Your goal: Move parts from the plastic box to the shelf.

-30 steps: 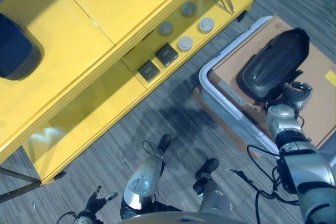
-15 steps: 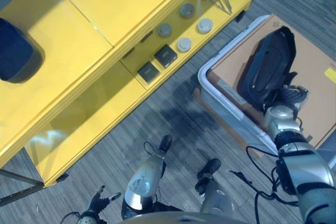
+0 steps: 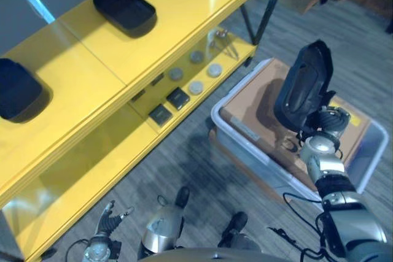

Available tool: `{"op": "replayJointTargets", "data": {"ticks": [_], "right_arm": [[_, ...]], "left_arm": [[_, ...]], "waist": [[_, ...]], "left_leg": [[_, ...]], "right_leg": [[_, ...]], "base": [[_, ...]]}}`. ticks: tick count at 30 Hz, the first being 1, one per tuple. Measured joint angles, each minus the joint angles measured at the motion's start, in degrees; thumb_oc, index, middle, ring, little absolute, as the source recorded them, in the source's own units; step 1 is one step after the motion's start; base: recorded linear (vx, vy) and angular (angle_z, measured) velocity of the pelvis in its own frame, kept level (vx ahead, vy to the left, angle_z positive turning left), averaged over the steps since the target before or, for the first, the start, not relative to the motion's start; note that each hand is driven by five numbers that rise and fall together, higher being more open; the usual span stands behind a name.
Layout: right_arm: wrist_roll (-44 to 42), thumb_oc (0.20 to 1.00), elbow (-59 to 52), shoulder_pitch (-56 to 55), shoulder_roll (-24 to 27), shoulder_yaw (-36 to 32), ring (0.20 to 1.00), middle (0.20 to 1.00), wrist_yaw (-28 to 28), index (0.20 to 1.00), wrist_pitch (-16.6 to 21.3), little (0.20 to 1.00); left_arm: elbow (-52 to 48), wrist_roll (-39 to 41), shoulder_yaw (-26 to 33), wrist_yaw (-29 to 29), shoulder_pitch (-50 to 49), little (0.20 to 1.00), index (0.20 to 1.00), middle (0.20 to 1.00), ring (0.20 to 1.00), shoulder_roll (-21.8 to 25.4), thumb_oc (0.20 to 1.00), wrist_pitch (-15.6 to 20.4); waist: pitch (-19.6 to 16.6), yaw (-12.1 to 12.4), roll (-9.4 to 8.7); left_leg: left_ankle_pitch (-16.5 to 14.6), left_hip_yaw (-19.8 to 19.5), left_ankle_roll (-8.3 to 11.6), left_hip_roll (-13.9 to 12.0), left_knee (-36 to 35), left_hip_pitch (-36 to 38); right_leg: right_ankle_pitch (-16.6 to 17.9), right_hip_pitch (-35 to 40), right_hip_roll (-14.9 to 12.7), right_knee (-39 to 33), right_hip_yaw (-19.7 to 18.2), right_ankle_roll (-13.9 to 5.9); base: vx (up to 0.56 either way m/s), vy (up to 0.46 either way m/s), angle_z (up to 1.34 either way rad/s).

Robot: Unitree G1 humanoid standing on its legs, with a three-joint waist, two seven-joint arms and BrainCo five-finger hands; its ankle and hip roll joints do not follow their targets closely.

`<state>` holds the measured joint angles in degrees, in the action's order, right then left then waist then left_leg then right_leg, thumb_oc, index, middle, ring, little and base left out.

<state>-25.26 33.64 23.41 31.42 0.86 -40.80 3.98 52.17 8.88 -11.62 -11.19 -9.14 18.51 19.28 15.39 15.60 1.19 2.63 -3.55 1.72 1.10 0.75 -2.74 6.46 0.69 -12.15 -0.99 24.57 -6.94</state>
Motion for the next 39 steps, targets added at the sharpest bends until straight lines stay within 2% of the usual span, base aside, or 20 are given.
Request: {"op": "replayJointTargets", "data": {"ticks": [2, 3, 5, 7, 11, 13, 14, 15, 16, 17, 18, 22, 26, 31, 32, 35, 39], "right_arm": [[0.51, 0.2, -1.14, -0.99, -0.6, 0.05, 0.2, 0.2, -0.46, 0.2, -0.28, 0.2], [0.88, 0.2, -1.55, -1.37, -0.84, 0.01, 0.2, 0.2, -1.06, 0.2, -0.36, 0.2], [0.88, 0.2, -3.62, -3.51, -0.98, -0.81, 0.2, 0.2, -1.22, 0.2, -0.54, 0.2], [0.98, 0.2, -7.68, -7.77, -1.64, -1.58, 0.2, 0.2, -0.64, 0.2, -0.76, 0.2], [3.18, 0.2, -9.73, -9.47, -3.25, -0.07, 0.2, 0.2, 1.74, 0.2, -2.69, 0.2], [5.06, 0.2, -11.66, -9.71, -5.09, 4.06, 0.2, 0.2, 3.97, 0.2, -3.25, 0.2], [5.38, 0.2, -11.7, -9.7, -5.29, 5.4, 0.2, 0.2, 4.73, 0.2, -3.25, 0.2], [5.41, 0.2, -11.82, -9.72, -5.3, 6.45, 0.2, 0.2, 5.72, 0.2, -3.25, 0.2], [5.4, 0.2, -11.35, -9.61, -5.32, 7.49, 0.2, 0.2, 5.73, 0.2, -3.24, 0.2], [5.43, 0.2, -11.28, -9.47, -5.46, 8.26, 0.2, 0.2, 6.09, 0.2, -3.24, 0.2], [5.46, 0.2, -11.09, -9.36, -5.77, 8.51, 0.2, 0.2, 6.83, 0.2, -3.25, 0.2], [5.61, 0.2, -10.13, -6.5, -6.35, 12.67, 0.2, 0.2, 8.25, 0.2, -4.37, 0.2], [6.77, 0.2, -10.02, -6.25, -6.27, 12.95, 0.2, 0.2, 9.67, 0.2, -5.33, 0.2], [7.18, 0.2, -9.88, -6.21, -6.3, 14.43, 0.2, 0.2, 10.36, 0.2, -5.47, 0.2], [7.34, 0.2, -9.88, -6.21, -6.85, 14.8, 0.2, 0.2, 11.09, 0.2, -5.48, 0.2], [7.55, 0.2, -9.88, -6.08, -7.54, 15.37, 0.2, 0.2, 11.98, 0.2, -5.66, 0.2], [7.64, 0.2, -8.0, -3.7, -8.44, 18.26, 0.2, 0.2, 13.01, 0.2, -6.86, 0.2]], "left_arm": [[-0.92, 0.8, 0.18, 0.77, -0.03, 1.0, 1.0, 1.0, 1.0, 0.06, 1.0, 0.31], [-2.31, 2.52, 0.39, 2.02, -0.04, 1.0, 1.0, 1.0, 1.0, 0.09, 1.0, 0.23], [-6.62, 5.01, 0.44, 4.07, -0.03, 1.0, 1.0, 1.0, 1.0, 0.07, 1.0, -0.43], [-17.07, 7.89, 0.38, 7.19, -0.27, 1.0, 1.0, 1.0, 1.0, 0.61, 1.0, -3.64], [-27.29, 12.52, 0.15, 10.13, 5.69, 1.0, 1.0, 1.0, 1.0, 2.89, 1.0, -11.02], [-31.46, 15.92, -1.22, 10.2, 14.1, 1.0, 1.0, 1.0, 1.0, 3.16, 1.0, -16.11], [-31.12, 16.42, -2.31, 10.05, 16.05, 1.0, 1.0, 1.0, 1.0, 3.07, 1.0, -17.38], [-31.32, 16.99, -3.47, 10.2, 18.81, 1.0, 1.0, 1.0, 1.0, 1.96, 1.0, -18.48], [-30.57, 18.25, -4.18, 9.74, 20.97, 1.0, 1.0, 1.0, 1.0, 0.52, 1.0, -21.42], [-29.89, 18.65, -5.65, 9.48, 22.32, 1.0, 1.0, 1.0, 1.0, -0.19, 1.0, -22.8], [-28.7, 19.24, -6.53, 9.05, 23.83, 1.0, 1.0, 1.0, 1.0, -1.88, 1.0, -24.92], [-23.18, 22.07, -9.38, 7.62, 29.19, 1.0, 1.0, 1.0, 1.0, -5.92, 1.0, -32.53], [-21.15, 26.96, -10.39, 7.75, 30.42, 1.0, 1.0, 1.0, 1.0, -8.18, 1.0, -37.9], [-21.21, 30.37, -12.55, 7.88, 30.55, 1.0, 1.0, 1.0, 1.0, -8.31, 1.0, -39.68], [-21.34, 34.15, -13.39, 7.68, 30.57, 1.0, 1.0, 1.0, 1.0, -8.78, 1.0, -39.93], [-22.61, 38.85, -13.26, 7.68, 30.83, 1.0, 1.0, 1.0, 1.0, -9.72, 1.0, -39.88], [-24.78, 40.55, -13.31, 7.41, 33.05, 1.0, 1.0, 1.0, 1.0, -10.57, 1.0, -38.67]], "waist": [[-1.96, -0.39, -0.7], [-2.51, -1.35, -1.08], [-2.7, -1.84, -1.21], [-3.12, -1.98, -1.22], [-3.8, -4.7, -0.98], [-5.26, -7.38, -0.65], [-6.07, -7.56, -0.38], [-7.09, -9.09, -0.18], [-7.61, -9.83, 0.01], [-8.14, -9.94, 0.22], [-8.6, -11.17, 0.2], [-9.06, -13.14, 0.19], [-9.1, -14.44, 0.25], [-9.1, -14.42, 0.23], [-9.11, -14.55, 0.22], [-9.13, -14.56, 0.19], [-9.18, -14.82, 0.13]], "left_leg": [[-0.74, 0.57, 0.62, -0.35, -0.06, 0.07], [-0.73, 0.81, 0.61, -0.59, -0.14, 0.58], [-0.99, 1.1, 0.75, -0.78, -0.16, 1.45], [-0.73, 2.25, 0.36, -1.02, -1.02, 3.01], [-0.59, 3.93, 0.38, -1.83, -1.39, 5.06], [-0.75, 5.29, 0.71, -2.5, -2.07, 6.85], [-0.97, 5.34, 0.79, -2.6, -2.33, 6.53], [-1.01, 5.67, 0.74, -2.74, -2.49, 7.04], [-0.85, 6.29, 0.85, -2.84, -2.38, 7.53], [-0.88, 6.92, 0.89, -3.12, -2.74, 7.64], [-0.88, 7.23, 0.91, -3.27, -2.81, 8.27], [-0.83, 8.4, 1.06, -3.91, -3.06, 8.82], [-0.77, 9.38, 1.15, -4.31, -3.22, 9.06], [-0.73, 9.94, 1.21, -4.36, -3.86, 9.75], [-0.72, 9.97, 1.22, -4.35, -3.86, 9.81], [-0.7, 10.04, 1.24, -4.35, -3.85, 9.83], [-0.69, 10.06, 1.24, -4.35, -3.84, 9.91]], "right_leg": [[-0.11, 0.13, 0.32, -0.28, -0.59, 0.05], [-0.09, 0.46, 0.55, -0.35, -0.76, 0.07], [-0.16, 1.19, 0.7, -0.43, -1.05, 0.12], [-0.12, 1.62, 0.94, -0.46, -2.24, 0.2], [0.32, 2.14, 1.64, -0.93, -3.93, 0.67], [0.38, 3.3, 2.53, -1.97, -5.26, 0.72], [0.4, 3.33, 2.64, -2.06, -5.42, 0.75], [0.38, 3.2, 2.78, -2.17, -5.72, 0.75], [0.45, 3.44, 3.05, -2.26, -6.31, 0.83], [0.48, 3.19, 3.26, -2.27, -6.86, 0.87], [0.57, 3.27, 3.47, -2.59, -7.1, 0.99], [1.33, 3.36, 4.31, -3.41, -8.25, 1.67], [1.62, 3.27, 4.7, -3.62, -8.72, 2.0], [1.49, 3.3, 4.82, -3.61, -9.61, 1.79], [1.52, 3.29, 4.82, -3.61, -9.64, 1.79], [1.59, 3.31, 4.84, -3.61, -9.66, 1.86], [1.64, 3.36, 4.86, -3.61, -9.66, 1.89]], "base": [[0.05, -0.078, -0.21], [0.06, -0.071, -0.11], [0.06, -0.078, -0.12], [0.05, -0.078, -0.22], [0.05, -0.068, -0.24], [0.04, -0.06, -0.38], [0.02, -0.03, -0.32], [0.03, -0.037, -0.18], [0.02, -0.026, -0.24], [0.02, -0.03, -0.23], [0.02, -0.028, -0.2], [0.01, -0.012, -0.2], [0.02, -0.012, -0.07], [0.03, -0.002, -0.08], [0.04, 0.013, -0.01], [0.02, 0.009, 0.0], [0.03, 0.009, 0.0]]}}
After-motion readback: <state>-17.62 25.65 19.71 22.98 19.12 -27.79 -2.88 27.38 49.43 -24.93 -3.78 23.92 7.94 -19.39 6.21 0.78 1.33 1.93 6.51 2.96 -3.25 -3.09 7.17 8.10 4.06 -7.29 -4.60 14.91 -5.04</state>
